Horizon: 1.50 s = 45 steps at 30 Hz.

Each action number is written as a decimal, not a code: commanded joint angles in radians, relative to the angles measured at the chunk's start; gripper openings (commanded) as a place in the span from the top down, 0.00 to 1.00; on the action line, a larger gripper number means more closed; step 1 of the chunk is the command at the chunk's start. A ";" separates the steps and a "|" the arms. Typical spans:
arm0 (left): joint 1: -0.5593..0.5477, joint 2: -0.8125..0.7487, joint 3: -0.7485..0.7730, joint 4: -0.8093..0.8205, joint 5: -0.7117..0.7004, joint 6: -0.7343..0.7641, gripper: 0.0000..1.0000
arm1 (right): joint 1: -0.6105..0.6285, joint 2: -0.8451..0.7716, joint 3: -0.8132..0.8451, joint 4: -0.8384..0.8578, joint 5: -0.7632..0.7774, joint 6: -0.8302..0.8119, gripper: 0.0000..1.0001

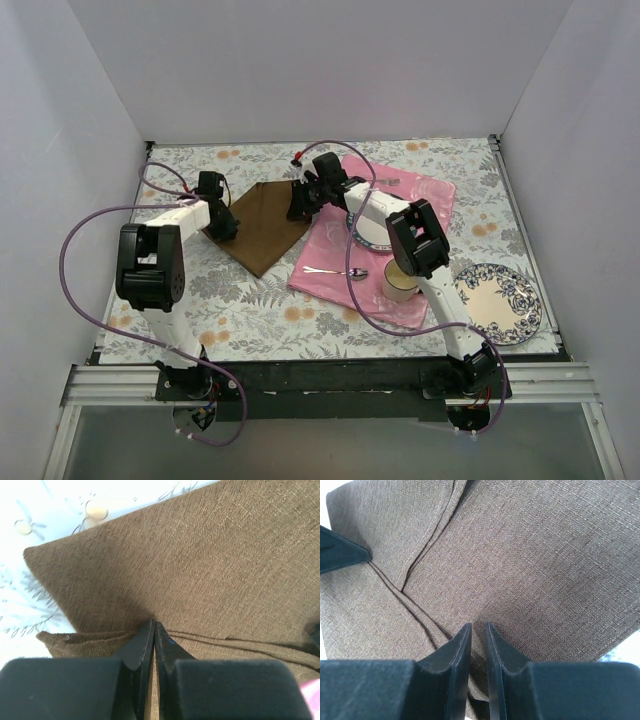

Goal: Fold the napkin, place the utensils inside, and roll it up
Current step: Roll the napkin with the utensil

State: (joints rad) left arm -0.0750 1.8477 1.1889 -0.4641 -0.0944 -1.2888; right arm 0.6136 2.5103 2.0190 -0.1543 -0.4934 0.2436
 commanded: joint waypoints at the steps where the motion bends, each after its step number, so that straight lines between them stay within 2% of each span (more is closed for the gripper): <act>1: 0.003 -0.094 -0.020 -0.034 -0.021 -0.006 1.00 | 0.026 -0.038 -0.042 -0.062 0.006 -0.049 0.74; 6: 0.003 -0.082 0.092 -0.047 -0.037 0.017 1.00 | 0.028 -0.031 0.070 -0.149 0.058 -0.079 0.73; 12: 0.003 -0.031 0.271 -0.103 0.016 0.028 0.99 | 0.029 -0.067 0.093 -0.163 0.087 -0.063 0.68; 16: 0.003 -0.128 0.183 -0.122 -0.016 0.000 0.68 | 0.041 -0.117 0.035 -0.163 0.088 -0.056 0.65; 17: 0.012 -0.155 0.158 -0.120 -0.019 -0.001 0.58 | 0.044 -0.128 0.024 -0.163 0.087 -0.055 0.64; 21: 0.058 -0.272 0.037 -0.137 -0.036 -0.046 0.45 | 0.057 -0.204 -0.022 -0.168 0.072 -0.043 0.63; 25: 0.147 -0.341 -0.041 -0.173 0.024 -0.107 0.50 | 0.058 -0.289 -0.103 -0.137 0.062 -0.038 0.62; 28: 0.188 -0.386 -0.121 -0.118 0.087 -0.136 0.53 | 0.058 -0.337 -0.138 -0.126 0.070 -0.050 0.61; 33: 0.215 -0.323 -0.140 -0.087 0.186 -0.162 0.61 | 0.057 -0.376 -0.172 -0.108 0.059 -0.050 0.60; 45: 0.219 -0.281 -0.189 -0.031 0.193 -0.195 0.57 | 0.046 -0.400 -0.220 -0.102 0.065 -0.059 0.60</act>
State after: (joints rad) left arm 0.1394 1.5738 1.0210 -0.5144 0.0906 -1.4635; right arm 0.6685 2.1616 1.8084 -0.2844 -0.4213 0.1974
